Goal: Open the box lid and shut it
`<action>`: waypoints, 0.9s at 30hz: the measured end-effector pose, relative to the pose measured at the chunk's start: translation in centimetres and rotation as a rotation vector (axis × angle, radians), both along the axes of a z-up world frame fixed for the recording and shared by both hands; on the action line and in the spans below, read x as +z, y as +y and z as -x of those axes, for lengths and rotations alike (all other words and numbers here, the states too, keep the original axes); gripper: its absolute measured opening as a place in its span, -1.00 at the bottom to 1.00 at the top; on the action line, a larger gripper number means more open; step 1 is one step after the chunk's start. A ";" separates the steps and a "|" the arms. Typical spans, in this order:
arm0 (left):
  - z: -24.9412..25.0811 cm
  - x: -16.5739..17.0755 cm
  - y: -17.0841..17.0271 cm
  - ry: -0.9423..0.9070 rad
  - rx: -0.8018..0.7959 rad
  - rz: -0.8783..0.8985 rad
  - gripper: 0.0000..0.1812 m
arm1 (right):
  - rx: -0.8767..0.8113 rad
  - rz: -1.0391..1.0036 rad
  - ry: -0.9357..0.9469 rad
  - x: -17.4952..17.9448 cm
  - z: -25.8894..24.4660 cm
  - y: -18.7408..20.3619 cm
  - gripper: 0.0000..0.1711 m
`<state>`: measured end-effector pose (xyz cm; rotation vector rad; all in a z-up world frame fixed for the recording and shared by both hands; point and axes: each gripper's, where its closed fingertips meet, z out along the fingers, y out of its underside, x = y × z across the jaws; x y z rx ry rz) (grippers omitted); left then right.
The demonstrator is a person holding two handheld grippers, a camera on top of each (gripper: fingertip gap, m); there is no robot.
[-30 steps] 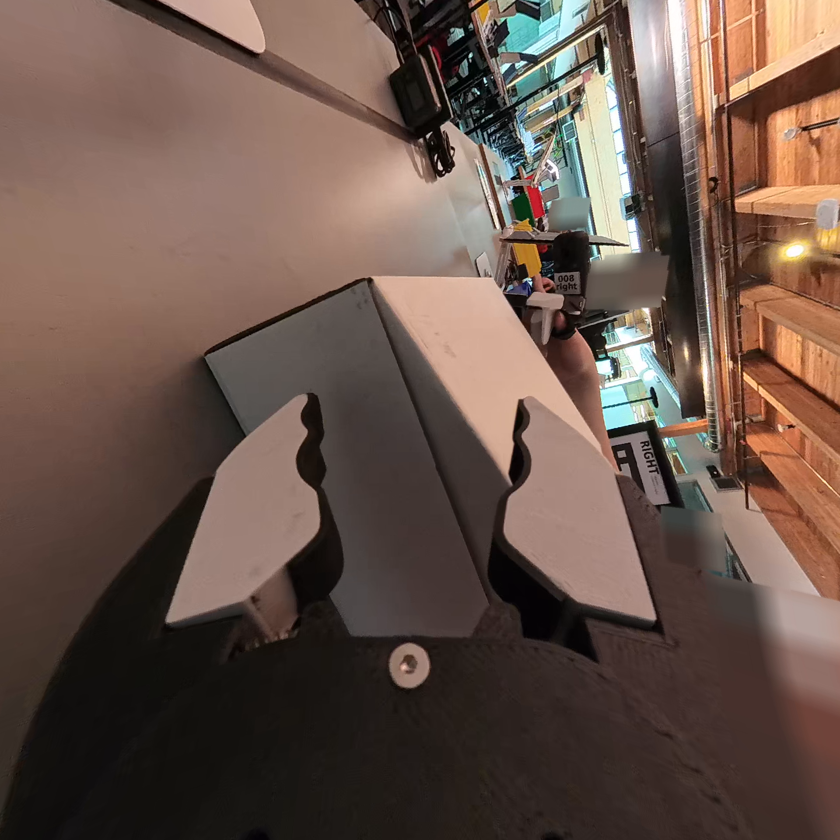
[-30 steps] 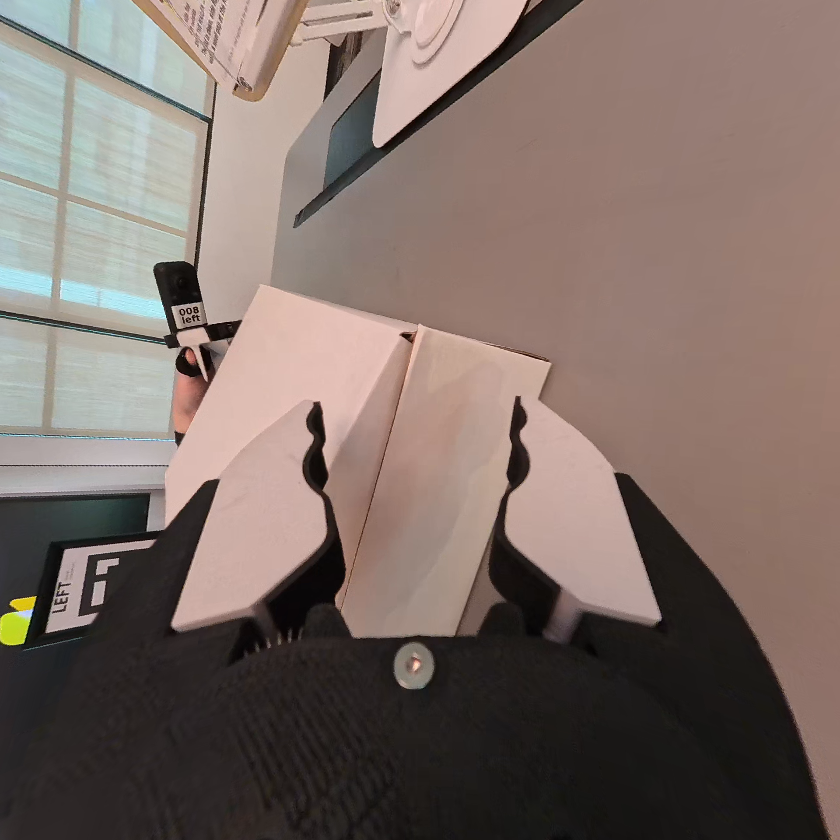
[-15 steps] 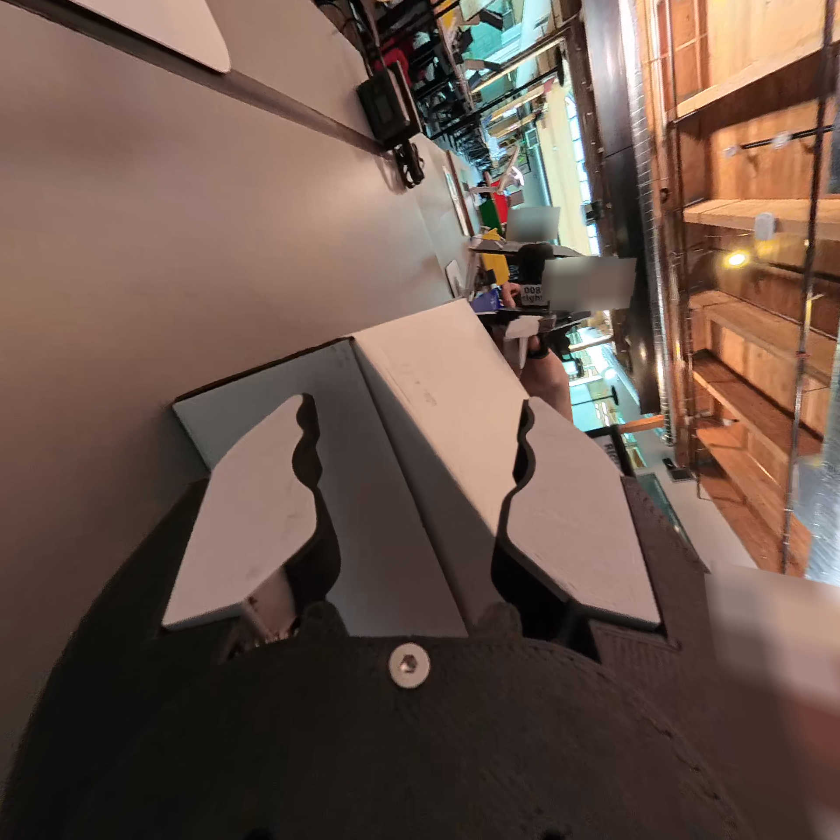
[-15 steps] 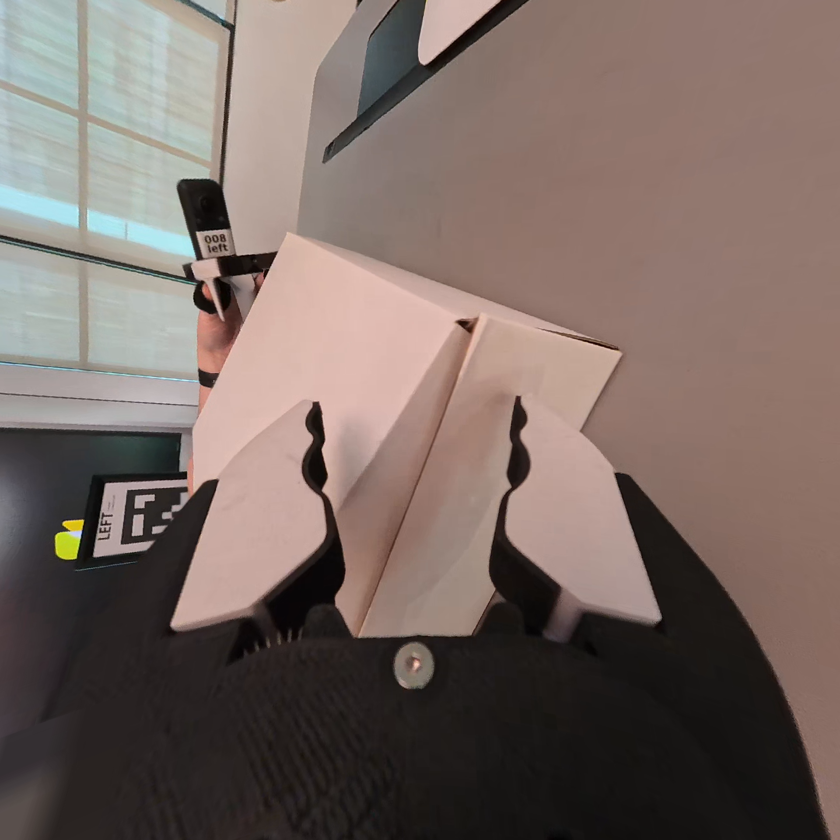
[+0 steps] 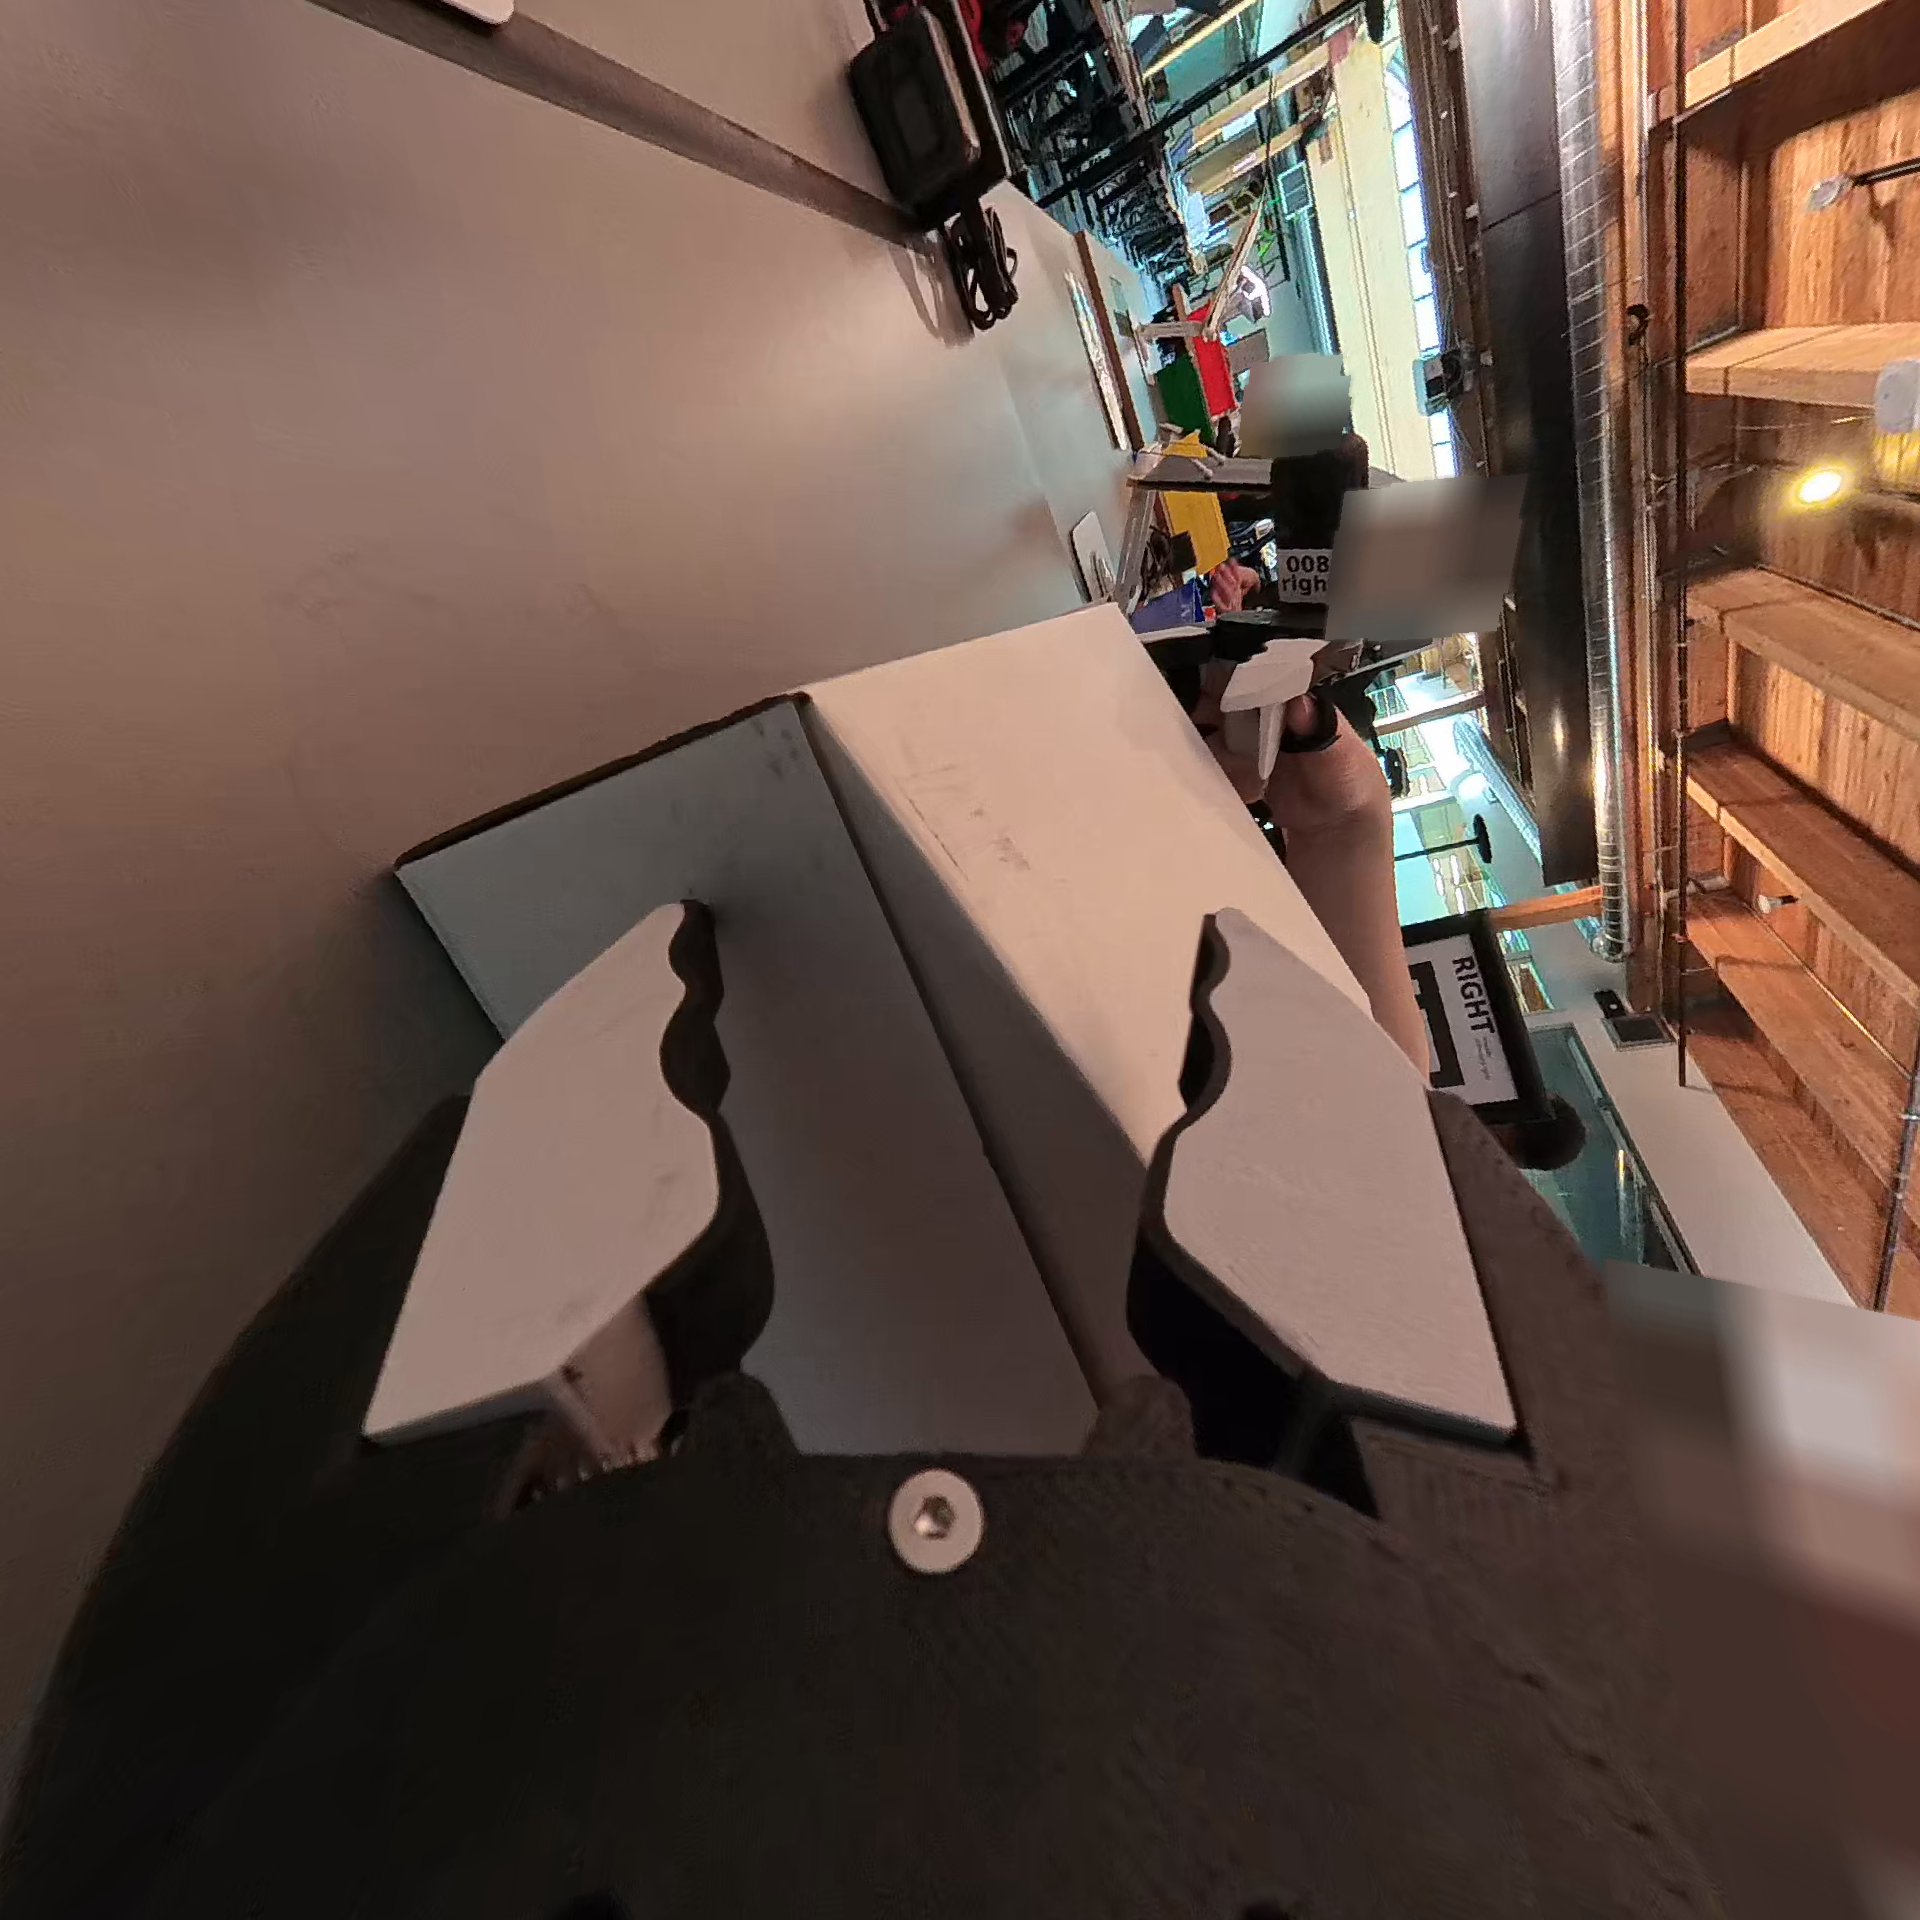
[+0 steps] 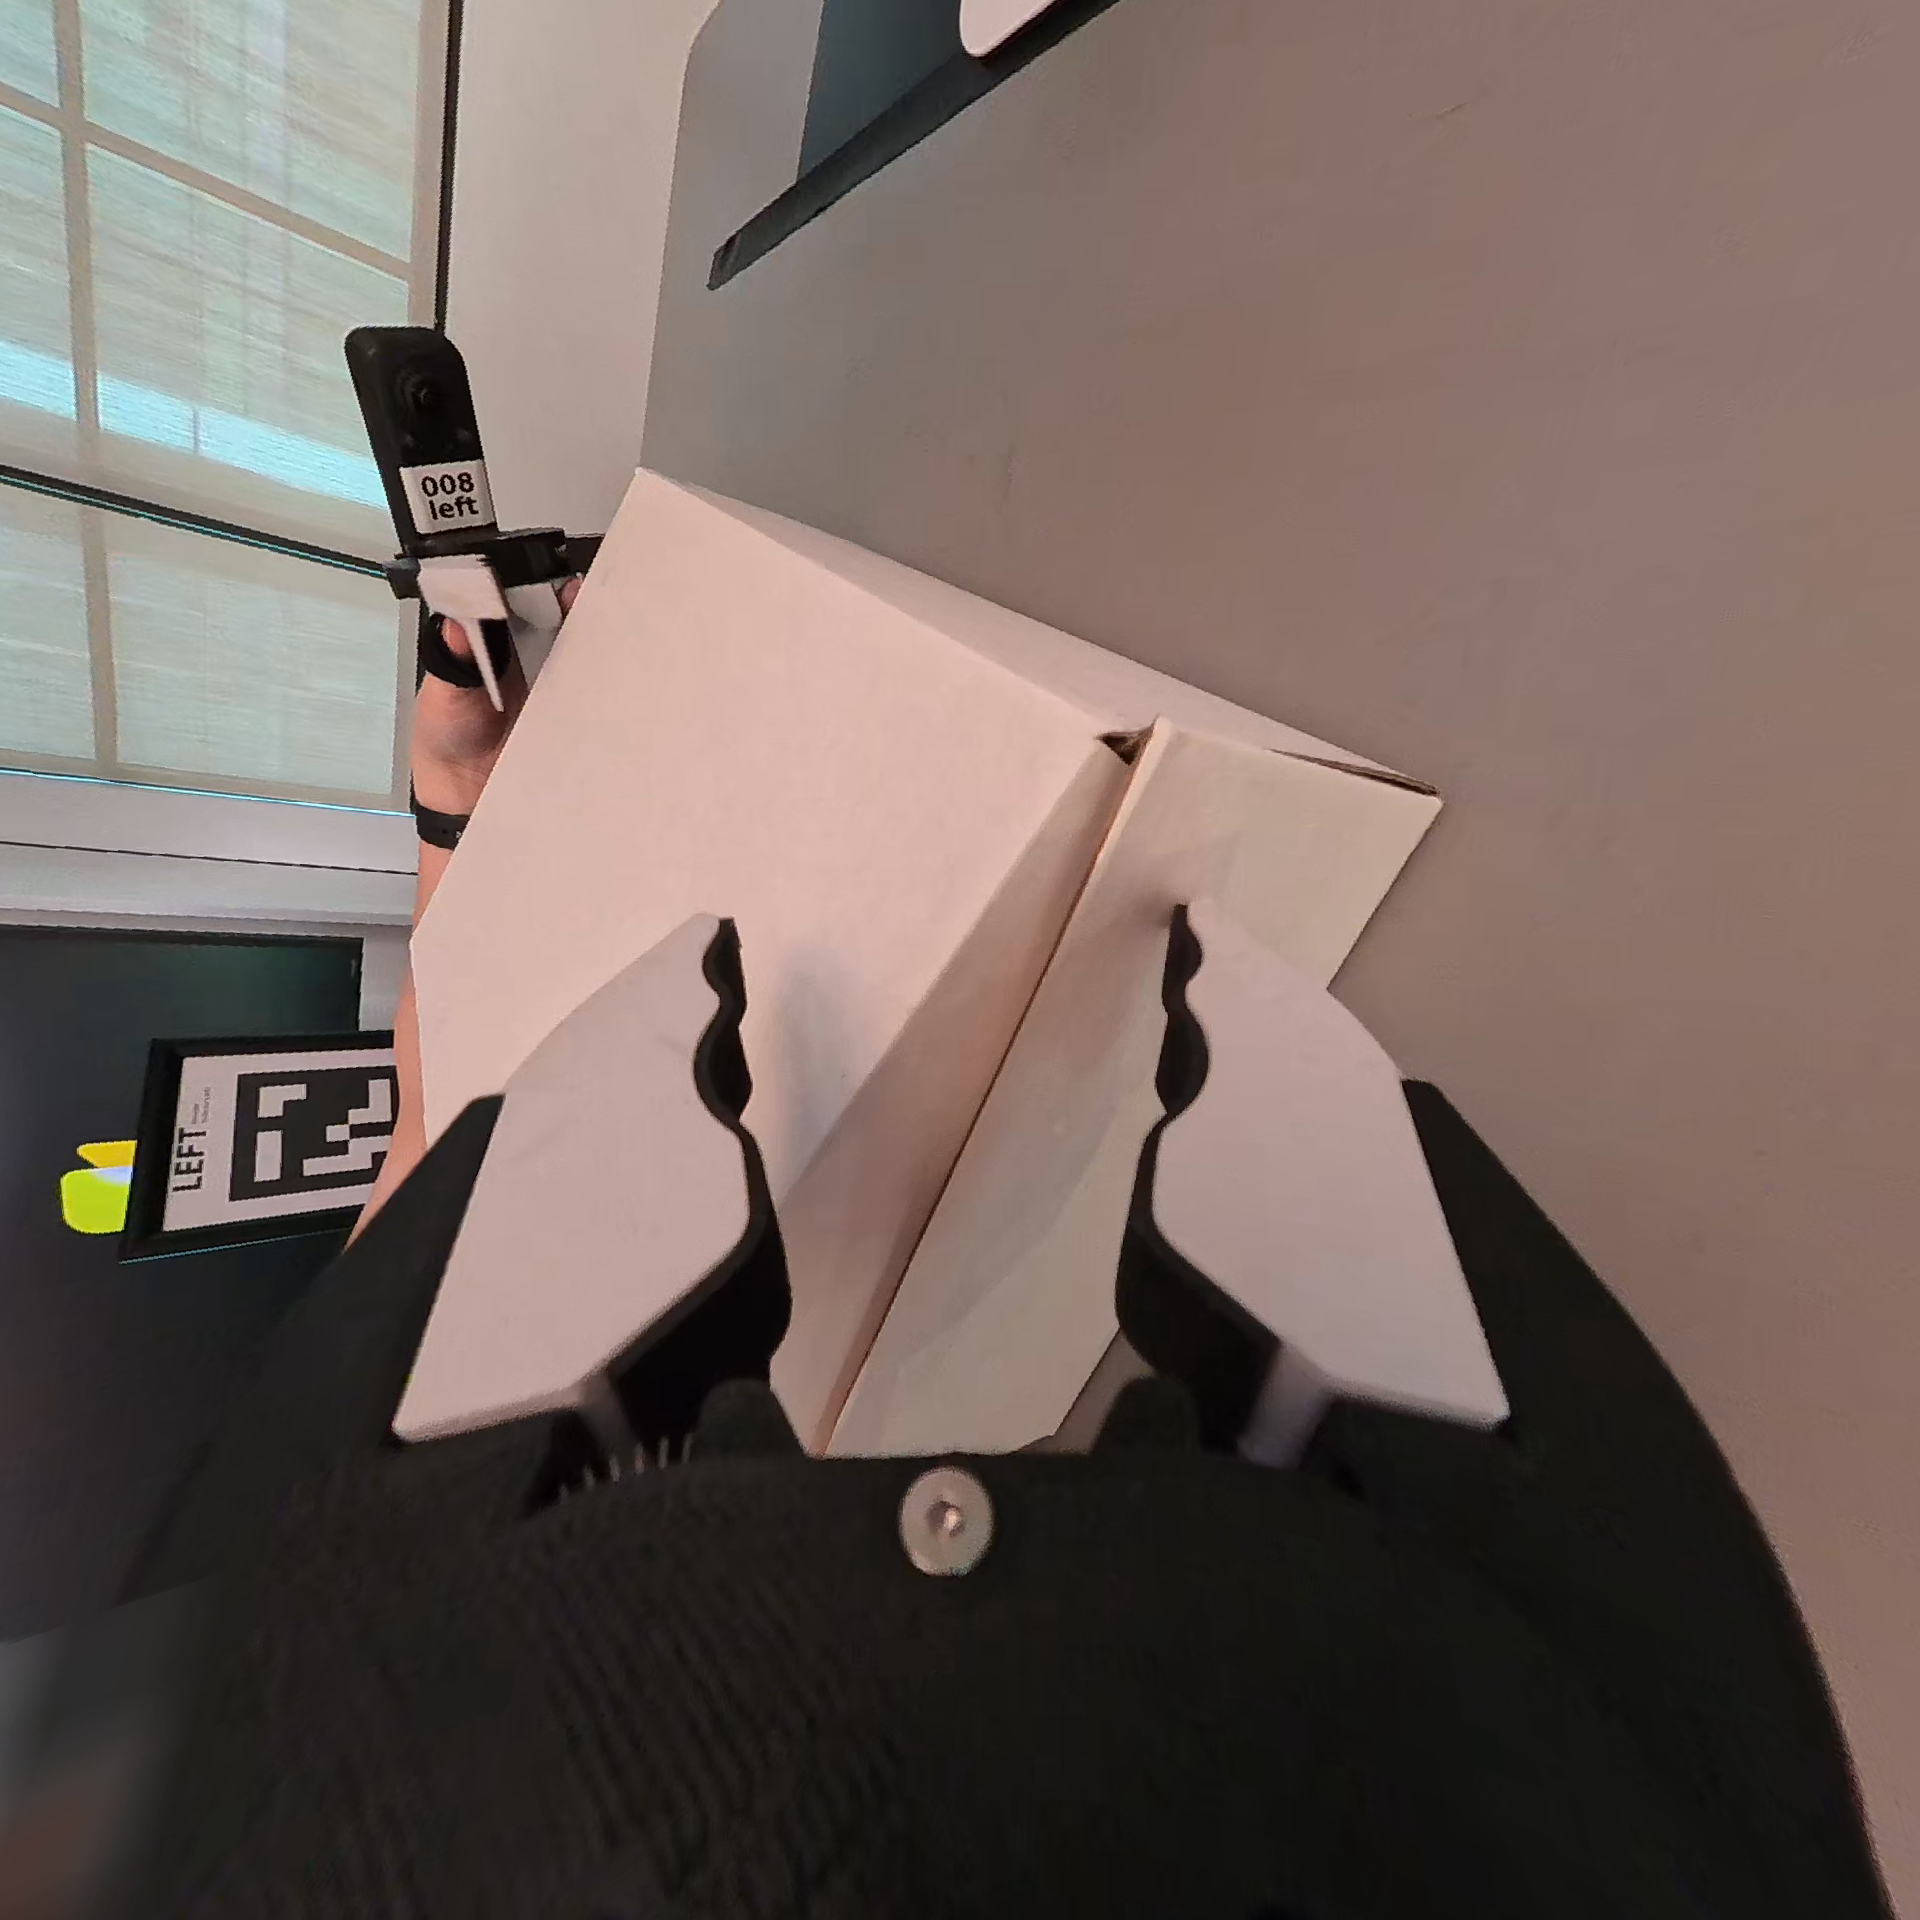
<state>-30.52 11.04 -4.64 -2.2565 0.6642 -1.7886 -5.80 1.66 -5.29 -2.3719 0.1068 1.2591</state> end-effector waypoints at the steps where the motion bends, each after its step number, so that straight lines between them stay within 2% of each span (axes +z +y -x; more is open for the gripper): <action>1: 0.0 0.0 -0.1 0.001 -0.004 -0.002 -0.04 | 0.001 0.001 -0.005 0.0 0.0 0.0 -0.09; 12: 0.0 -0.1 -0.3 -0.005 0.001 -0.005 -0.05 | 0.028 0.015 -0.047 -0.2 0.2 -0.2 -0.09; 22: -0.3 -0.4 -0.9 0.079 -0.008 -0.106 -0.02 | 0.073 0.024 -0.123 -0.7 0.8 -0.6 -0.15; 27: 0.5 0.4 -0.6 0.007 -0.005 -0.020 -0.07 | 0.073 0.021 -0.060 -0.3 0.3 -0.7 -0.13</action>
